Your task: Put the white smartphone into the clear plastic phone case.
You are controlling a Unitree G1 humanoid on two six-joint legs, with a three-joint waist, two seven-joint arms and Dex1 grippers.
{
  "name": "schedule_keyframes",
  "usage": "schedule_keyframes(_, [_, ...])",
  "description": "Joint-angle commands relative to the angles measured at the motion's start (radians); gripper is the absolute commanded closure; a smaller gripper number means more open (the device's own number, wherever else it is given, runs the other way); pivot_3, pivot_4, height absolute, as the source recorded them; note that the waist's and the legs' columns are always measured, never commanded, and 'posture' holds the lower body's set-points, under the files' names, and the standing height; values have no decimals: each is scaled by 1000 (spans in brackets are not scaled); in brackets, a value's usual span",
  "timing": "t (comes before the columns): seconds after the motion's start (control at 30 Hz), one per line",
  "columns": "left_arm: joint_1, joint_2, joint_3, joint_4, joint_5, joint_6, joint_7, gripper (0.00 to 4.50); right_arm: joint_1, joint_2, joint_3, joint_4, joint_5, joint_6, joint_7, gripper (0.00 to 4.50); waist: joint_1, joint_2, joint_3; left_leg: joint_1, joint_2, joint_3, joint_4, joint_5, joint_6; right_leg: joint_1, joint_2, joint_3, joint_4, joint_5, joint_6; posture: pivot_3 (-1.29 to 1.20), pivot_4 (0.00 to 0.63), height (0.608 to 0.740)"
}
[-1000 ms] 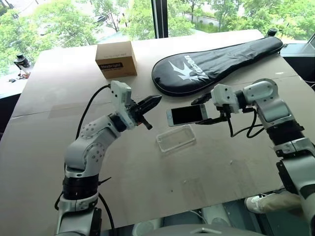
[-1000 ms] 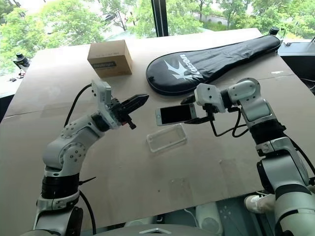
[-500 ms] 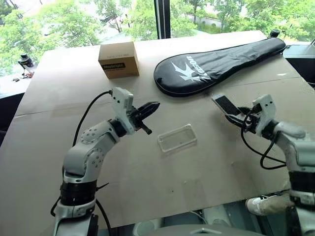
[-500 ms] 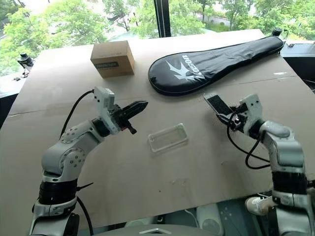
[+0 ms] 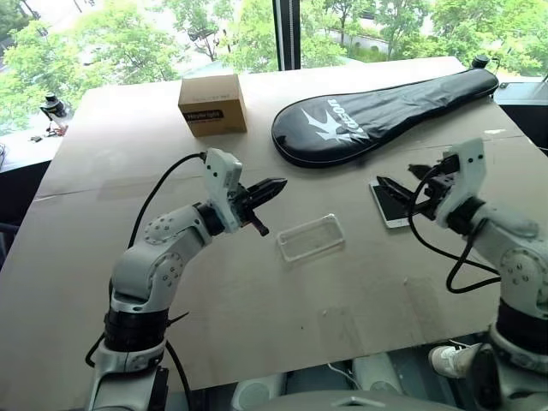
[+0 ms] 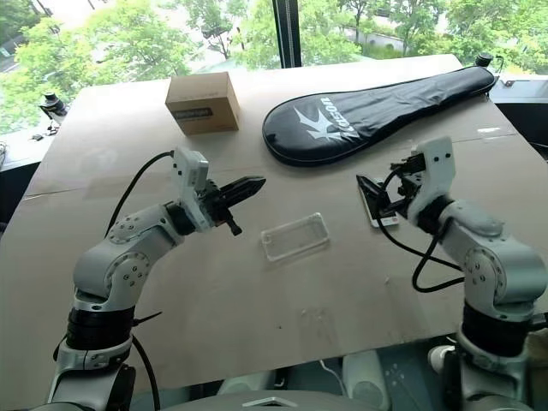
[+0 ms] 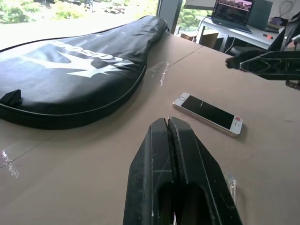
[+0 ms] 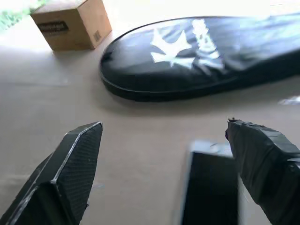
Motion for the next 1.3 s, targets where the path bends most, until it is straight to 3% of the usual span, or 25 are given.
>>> schedule_keyframes(0.03, [-1, -11, -1, -37, -4, -10, 11, 4500, -116, -97, 248, 280, -230, -570, 237, 45, -24, 0, 0, 1, 0, 1, -1, 0, 0, 0, 0, 1, 0, 0, 0, 0, 150, 740])
schedule_keyframes(0.17, [36, -21, -5, -83, -5, -1, 34, 4500, -302, 8, 367, 616, -336, -841, 247, 45, -56, -2, 0, 5, 6, 4, -3, 0, 0, 1, 5, 5, 1, 0, -1, 0, 150, 740])
schedule_keyframes(0.3, [79, 45, -16, -150, -8, 16, -9, 4500, -388, 62, 443, 786, -406, -962, 293, 45, -39, -2, 0, 4, 8, 2, -3, 0, -1, 0, 4, 7, 0, 1, -1, 0, 150, 740])
schedule_keyframes(0.5, [133, 278, -92, -237, 57, 16, -162, 4500, -483, 76, 545, 1011, -556, -995, 296, 45, -22, -2, 1, -1, 5, -1, -2, 0, -1, -4, 2, 6, -1, 1, -1, 0, 150, 740])
schedule_keyframes(0.77, [108, 273, -99, -252, 23, 4, -212, 4500, -591, -28, 579, 1284, -686, -960, 249, 45, 0, -2, 0, 3, 4, -3, -2, 0, -1, 4, 1, 0, -2, 1, -2, 0, 150, 740])
schedule_keyframes(1.03, [89, 256, -123, -229, 38, -19, -225, 4500, -549, -189, 566, 1259, -686, -854, 402, 45, 42, -2, 0, 2, 0, -12, 2, 0, 0, 13, -2, -8, -9, 1, -2, 0, 150, 740])
schedule_keyframes(1.2, [79, 242, -133, -216, 40, -26, -238, 4500, -368, -337, 511, 955, -563, -658, 706, 45, 59, -2, 0, -2, 0, -18, 1, 0, 0, 13, -2, -17, -14, 0, -2, 0, 150, 740])
schedule_keyframes(1.3, [73, 235, -142, -206, 44, -30, -243, 4500, -288, -325, 401, 815, -460, -513, 675, 45, 52, -2, 0, -2, 0, -18, -2, 0, -1, 12, -2, -19, -18, 0, -2, 0, 150, 740])
